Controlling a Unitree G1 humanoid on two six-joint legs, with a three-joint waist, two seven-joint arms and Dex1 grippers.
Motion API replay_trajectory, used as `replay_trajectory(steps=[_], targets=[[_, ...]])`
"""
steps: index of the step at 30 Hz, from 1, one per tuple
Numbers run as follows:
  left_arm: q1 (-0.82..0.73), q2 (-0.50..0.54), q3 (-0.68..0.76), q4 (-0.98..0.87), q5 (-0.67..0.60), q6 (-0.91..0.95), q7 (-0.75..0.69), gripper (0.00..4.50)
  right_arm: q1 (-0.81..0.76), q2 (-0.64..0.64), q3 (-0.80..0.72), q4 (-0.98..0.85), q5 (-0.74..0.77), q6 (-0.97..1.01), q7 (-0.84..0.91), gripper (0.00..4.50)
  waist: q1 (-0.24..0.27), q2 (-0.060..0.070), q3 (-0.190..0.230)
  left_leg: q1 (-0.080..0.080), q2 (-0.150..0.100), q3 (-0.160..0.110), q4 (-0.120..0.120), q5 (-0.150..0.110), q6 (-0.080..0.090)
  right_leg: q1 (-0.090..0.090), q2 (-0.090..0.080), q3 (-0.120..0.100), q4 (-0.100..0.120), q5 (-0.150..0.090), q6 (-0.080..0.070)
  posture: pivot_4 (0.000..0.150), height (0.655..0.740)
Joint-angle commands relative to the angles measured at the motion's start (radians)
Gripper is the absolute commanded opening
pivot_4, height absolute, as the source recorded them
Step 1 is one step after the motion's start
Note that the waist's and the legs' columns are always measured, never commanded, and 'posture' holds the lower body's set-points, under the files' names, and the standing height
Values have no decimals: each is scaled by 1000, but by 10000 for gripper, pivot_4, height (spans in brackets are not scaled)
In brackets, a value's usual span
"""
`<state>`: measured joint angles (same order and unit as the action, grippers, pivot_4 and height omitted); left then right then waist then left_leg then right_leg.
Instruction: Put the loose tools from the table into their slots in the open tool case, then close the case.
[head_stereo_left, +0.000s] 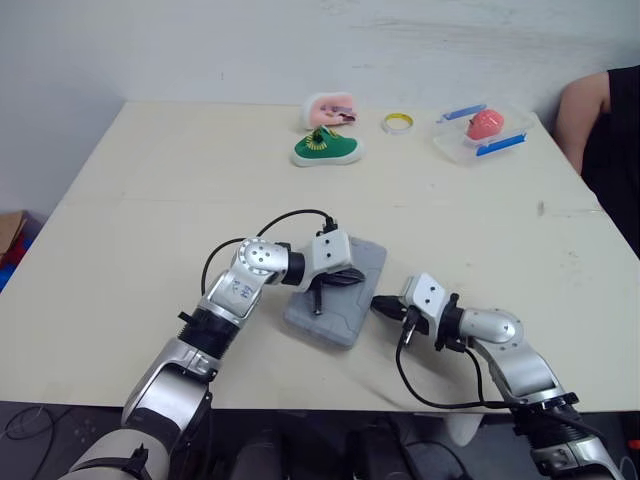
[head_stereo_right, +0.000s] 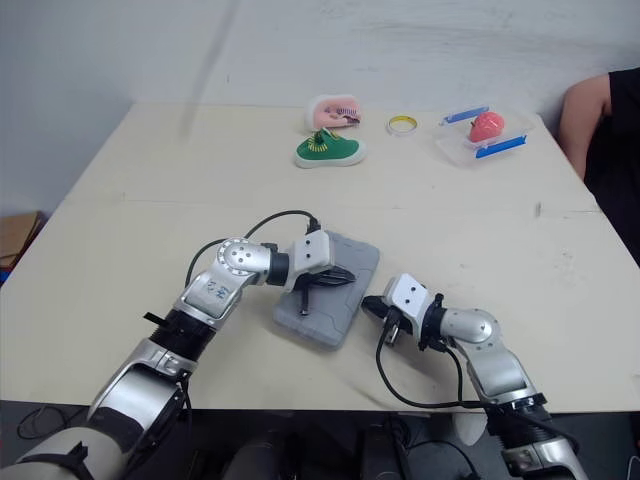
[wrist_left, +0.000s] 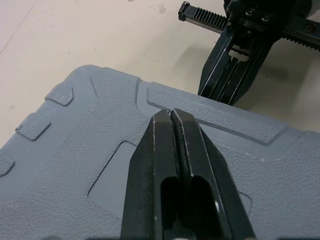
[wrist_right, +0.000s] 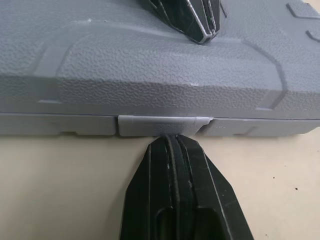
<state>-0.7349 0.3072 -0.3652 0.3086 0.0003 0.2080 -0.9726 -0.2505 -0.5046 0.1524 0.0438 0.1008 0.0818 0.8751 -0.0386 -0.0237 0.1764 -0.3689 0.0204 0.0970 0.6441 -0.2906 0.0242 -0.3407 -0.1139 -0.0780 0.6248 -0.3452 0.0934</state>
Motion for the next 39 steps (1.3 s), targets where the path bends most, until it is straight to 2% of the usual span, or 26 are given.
replay_trajectory(steps=[1, 5, 8, 14, 18, 20, 23, 26, 29, 32, 34, 36, 37, 39], targets=[[95, 23, -59, 88, 50, 48, -14, 0, -34, -1, -6, -33, 21, -12, 15, 559, 0, 1, 0, 0, 0, 0, 0, 0, 0, 0, 0, 0, 0, 0, 0, 1500, 7400], [101, 19, -32, 77, 26, 12, -14, 0, -20, -41, -43, -74, 45, 2, 38, 559, 3, 3, -1, 0, 0, 0, -1, 0, -1, -1, 0, 0, 0, 0, -1, 1500, 7400], [96, 1, 27, 62, -25, -97, -16, 0, 27, -124, -74, -133, 67, 17, 89, 559, 11, 10, 0, -2, 0, 0, -1, 0, 0, -1, 0, 0, -2, 0, -1, 1500, 7400], [91, -3, 129, 0, -148, -192, -74, 0, 98, -231, -148, -203, 126, 28, 149, 559, 16, 11, 0, -5, 0, 0, -2, 0, 0, -3, 0, -2, -4, 0, -1, 1500, 7400], [93, 47, 211, -35, -218, -270, -128, 0, 159, -298, -236, -227, 168, 13, 183, 559, 16, 12, 4, -10, -1, 0, -2, 3, 2, -7, 0, -2, -4, 0, 0, 1500, 7400], [105, 92, 252, -31, -229, -313, -139, 0, 188, -322, -286, -230, 186, -14, 196, 559, 15, 12, 5, -21, -1, 0, 0, 6, 1, -19, 0, -3, -2, 0, 0, 1500, 7400], [128, 149, 318, -9, -247, -342, -129, 0, 223, -340, -371, -227, 214, -62, 205, 559, 18, 11, 7, -22, -2, 0, 1, 7, 1, -19, 0, -4, -2, 0, 0, 1500, 7400], [178, 216, 380, -20, -305, -285, -165, 0, 244, -362, -455, -220, 258, -62, 218, 559, 21, 11, 8, -22, -2, 0, 2, 6, 3, -18, 0, -4, -3, 1, 1, 1500, 7400], [291, 370, 510, -42, -277, -235, -82, 7988, 271, -417, -601, -216, 319, -58, 257, 9319, 14, 11, 12, -22, -3, 0, 1, 6, 4, -18, 0, -2, -3, 1, 2, 1500, 7400], [363, 448, 557, -98, -303, -154, -62, 22569, 290, -457, -652, -197, 320, -68, 279, 24793, 13, 10, 18, -22, -2, -1, -1, 6, 4, -19, 0, -2, -3, 1, 2, 1500, 7400], [401, 489, 572, -155, -294, -89, -40, 30464, 300, -473, -671, -171, 312, -84, 298, 33453, 21, 9, 19, -22, -2, -1, -1, 5, 4, -19, -1, -3, -4, 1, 2, 1500, 7400], [417, 515, 597, -168, -283, -106, -29, 40208, 294, -498, -676, -146, 306, -93, 319, 44145, 34, 10, 20, -22, -3, -1, -1, 1, 2, -18, -3, -2, -4, 1, 2, 1500, 7400], [423, 526, 605, -169, -288, -99, -32, 44481, 284, -507, -678, -134, 307, -90, 323, 45000, 38, 11, 21, -22, -3, -1, -1, 1, 2, -19, -3, -2, -5, 1, 2, 1500, 7400], [428, 536, 611, -171, -288, -93, -25, 44481, 262, -519, -674, -118, 306, -90, 322, 45000, 39, 13, 23, -22, -4, -1, -1, 1, 1, -19, -4, -2, -5, 1, 2, 1500, 7400]])
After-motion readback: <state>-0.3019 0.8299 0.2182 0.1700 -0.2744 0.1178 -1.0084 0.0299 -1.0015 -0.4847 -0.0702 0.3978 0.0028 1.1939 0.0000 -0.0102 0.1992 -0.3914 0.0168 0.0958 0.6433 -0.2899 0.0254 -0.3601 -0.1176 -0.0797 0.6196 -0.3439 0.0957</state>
